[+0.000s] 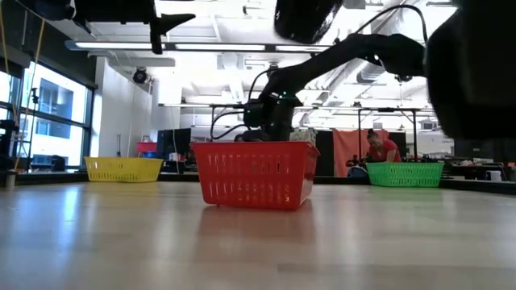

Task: Sort Halloween decoration
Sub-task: Put the white skull toy into the green bin

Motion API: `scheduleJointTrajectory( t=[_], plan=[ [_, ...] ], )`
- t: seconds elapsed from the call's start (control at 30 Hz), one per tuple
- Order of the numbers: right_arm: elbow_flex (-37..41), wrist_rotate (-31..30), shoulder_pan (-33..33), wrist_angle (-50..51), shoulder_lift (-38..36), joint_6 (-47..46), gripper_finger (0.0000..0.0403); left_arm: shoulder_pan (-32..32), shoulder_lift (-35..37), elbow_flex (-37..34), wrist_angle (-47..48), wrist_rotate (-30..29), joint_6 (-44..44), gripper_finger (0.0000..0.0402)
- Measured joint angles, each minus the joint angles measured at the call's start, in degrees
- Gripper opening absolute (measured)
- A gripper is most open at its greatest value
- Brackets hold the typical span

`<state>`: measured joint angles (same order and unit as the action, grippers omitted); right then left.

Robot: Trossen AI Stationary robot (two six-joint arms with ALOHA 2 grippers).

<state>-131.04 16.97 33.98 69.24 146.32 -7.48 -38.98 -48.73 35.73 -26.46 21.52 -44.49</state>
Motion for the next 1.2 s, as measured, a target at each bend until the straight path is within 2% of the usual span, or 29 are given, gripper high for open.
scheduleJointTrajectory(
  t=[0.2, 0.33, 0.53, 0.67, 0.83, 0.93, 1.03, 1.2],
  plan=[
    [-2.1, 0.0, 0.5, 0.1, -0.8, 0.9, 0.0001, 0.0, 0.0, 0.0, 0.1, 0.0, 0.0, 0.0142],
    [-3.5, 0.2, 1.0, -2.5, -2.1, -2.1, 0.0001, 0.0, 0.0, 0.0, 0.1, 0.0, 0.0, 0.0142],
    [-3.0, 0.6, 1.3, -0.5, -2.1, -6.0, 0.0005, 0.0, 0.0, 0.0, 0.7, 0.4, 0.1, 0.0142],
    [-3.0, 0.5, 1.0, -0.6, -1.9, -6.9, 0.0039, 0.0, 0.0, 0.0, 1.9, 0.4, 0.6, 0.0142],
    [-3.0, -0.1, 0.5, -0.5, -1.9, -5.4, 0.0119, 0.0, 0.0, 0.0, 2.2, 0.4, 0.7, 0.0142],
    [-3.0, -5.1, 0.5, 1.0, -1.9, -9.2, 0.0154, 0.0, 0.0, 0.0, 2.2, 0.4, 0.7, 0.0142],
    [-3.0, -9.1, 0.5, 0.8, -1.9, -12.0, 0.0165, 0.0, 0.0, 0.0, 2.2, 0.4, 0.6, 0.0142],
    [-3.0, -9.3, 0.2, 0.5, -1.6, -14.3, 0.0167, 0.0, 0.0, 0.0, 2.2, 0.4, 0.6, 0.0142]
  ],
)
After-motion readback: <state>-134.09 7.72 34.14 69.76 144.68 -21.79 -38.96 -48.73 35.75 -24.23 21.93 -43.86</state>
